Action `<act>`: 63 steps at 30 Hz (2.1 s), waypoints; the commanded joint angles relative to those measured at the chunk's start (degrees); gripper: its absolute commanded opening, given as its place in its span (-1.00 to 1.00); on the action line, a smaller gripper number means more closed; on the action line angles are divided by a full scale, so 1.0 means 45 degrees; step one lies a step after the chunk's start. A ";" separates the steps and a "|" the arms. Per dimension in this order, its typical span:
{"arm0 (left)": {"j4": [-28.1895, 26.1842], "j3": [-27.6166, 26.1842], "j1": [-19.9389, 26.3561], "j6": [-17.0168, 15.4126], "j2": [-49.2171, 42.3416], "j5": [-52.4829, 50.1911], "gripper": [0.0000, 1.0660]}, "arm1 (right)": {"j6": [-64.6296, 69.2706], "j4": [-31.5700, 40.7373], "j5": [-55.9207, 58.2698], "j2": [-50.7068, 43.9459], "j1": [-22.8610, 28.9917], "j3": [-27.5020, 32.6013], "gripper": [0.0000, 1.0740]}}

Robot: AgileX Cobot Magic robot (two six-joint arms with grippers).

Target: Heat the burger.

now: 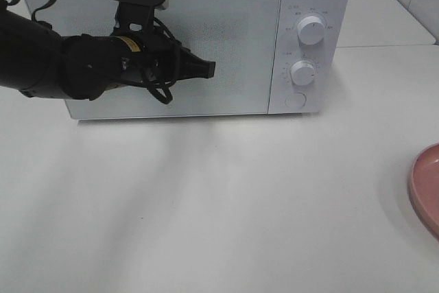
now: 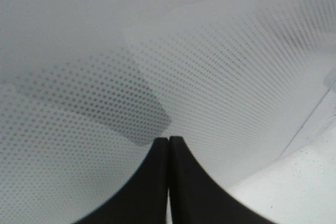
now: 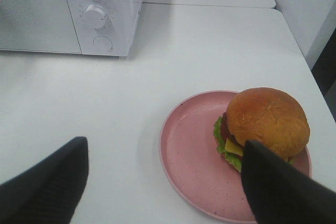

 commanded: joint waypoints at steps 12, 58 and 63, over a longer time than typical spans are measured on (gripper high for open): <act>-0.0738 0.0471 -0.1057 0.0000 -0.1833 0.2737 0.49 | -0.0166 0.0000 -0.0076 -0.0344 -0.0025 0.0013 0.42; 0.1821 0.0458 0.5908 -0.1248 -0.8951 2.0346 0.81 | -0.0166 0.0000 -0.0076 -0.0344 -0.0025 0.0013 0.42; 0.1935 0.0458 0.7741 -0.1401 -1.0046 2.1008 0.81 | -0.0166 0.0000 -0.0076 -0.0344 -0.0025 0.0013 0.42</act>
